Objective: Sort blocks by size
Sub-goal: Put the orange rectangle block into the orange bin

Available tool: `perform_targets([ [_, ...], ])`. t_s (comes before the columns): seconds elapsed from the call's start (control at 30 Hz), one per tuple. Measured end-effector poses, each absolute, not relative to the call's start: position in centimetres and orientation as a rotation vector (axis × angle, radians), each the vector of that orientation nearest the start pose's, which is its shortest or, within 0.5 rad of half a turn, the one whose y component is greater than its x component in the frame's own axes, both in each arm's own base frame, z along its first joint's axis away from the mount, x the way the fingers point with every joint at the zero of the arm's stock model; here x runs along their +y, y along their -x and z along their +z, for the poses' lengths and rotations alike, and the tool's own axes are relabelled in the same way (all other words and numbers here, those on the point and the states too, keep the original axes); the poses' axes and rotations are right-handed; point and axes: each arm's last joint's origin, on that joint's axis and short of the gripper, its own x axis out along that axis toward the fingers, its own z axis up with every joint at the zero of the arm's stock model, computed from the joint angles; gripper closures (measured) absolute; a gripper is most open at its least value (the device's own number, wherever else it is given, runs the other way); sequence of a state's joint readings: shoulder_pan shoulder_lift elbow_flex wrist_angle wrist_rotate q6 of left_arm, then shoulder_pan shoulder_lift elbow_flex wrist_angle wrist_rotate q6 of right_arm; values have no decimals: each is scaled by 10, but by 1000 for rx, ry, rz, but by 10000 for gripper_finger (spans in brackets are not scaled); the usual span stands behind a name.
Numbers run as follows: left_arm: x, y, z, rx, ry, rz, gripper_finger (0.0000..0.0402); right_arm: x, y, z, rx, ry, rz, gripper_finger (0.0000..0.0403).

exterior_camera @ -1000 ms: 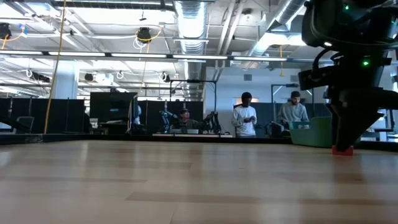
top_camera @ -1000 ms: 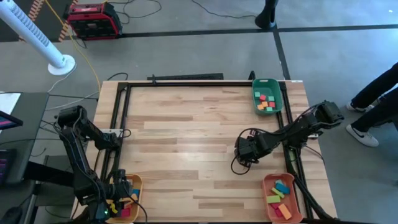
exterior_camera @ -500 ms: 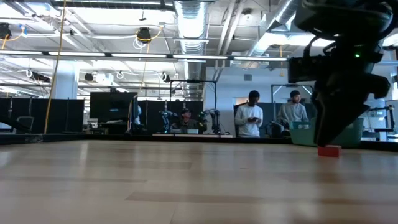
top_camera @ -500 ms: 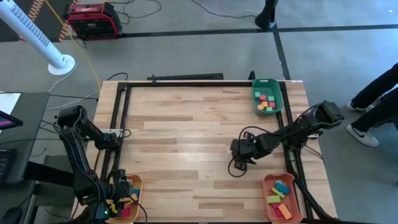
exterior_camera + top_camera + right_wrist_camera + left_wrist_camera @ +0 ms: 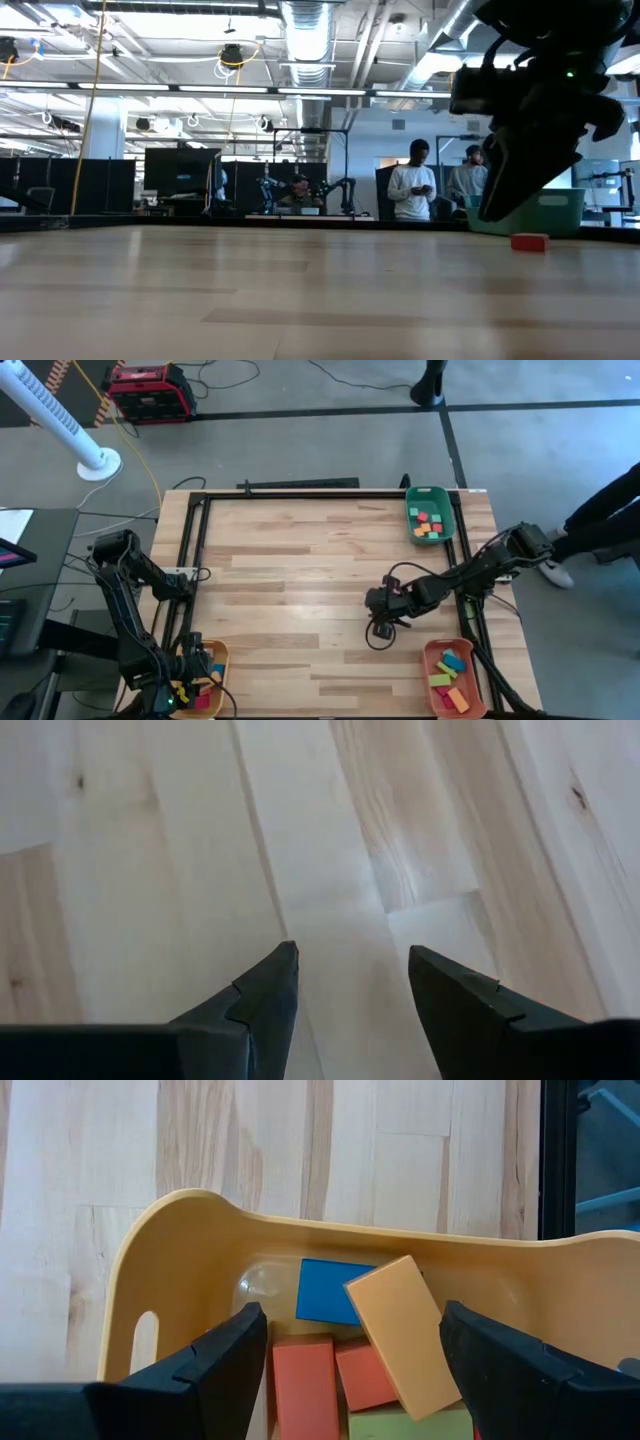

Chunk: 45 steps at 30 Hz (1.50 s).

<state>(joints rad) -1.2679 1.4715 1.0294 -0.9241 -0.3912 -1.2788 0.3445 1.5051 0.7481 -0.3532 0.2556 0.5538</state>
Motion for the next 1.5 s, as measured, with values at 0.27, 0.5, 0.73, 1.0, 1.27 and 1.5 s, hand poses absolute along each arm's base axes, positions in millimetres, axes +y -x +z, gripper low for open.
perform_targets([
  [0.27, -245, -88, 223, 1138, 96, -21, 116, 97, -257, 178, 1055, -73, -134, 186],
  [0.5, -245, -88, 223, 1138, 96, -21, 116, 94, -245, 194, 1245, 44, -231, 186],
  [0.73, -245, -88, 223, 1138, 96, -21, 116, 84, -221, 185, 1474, 236, -226, 186],
  [1.0, -245, -88, 223, 1138, 96, -21, 116, 79, -227, 183, 1462, 475, -56, 186],
  [1.27, -245, -88, 223, 1138, 95, -21, 116, 60, -239, 183, 1430, 549, 8, 186],
  [1.5, -245, -88, 223, 1138, 95, -21, 116, 47, -242, 181, 1453, 530, 53, 186],
])
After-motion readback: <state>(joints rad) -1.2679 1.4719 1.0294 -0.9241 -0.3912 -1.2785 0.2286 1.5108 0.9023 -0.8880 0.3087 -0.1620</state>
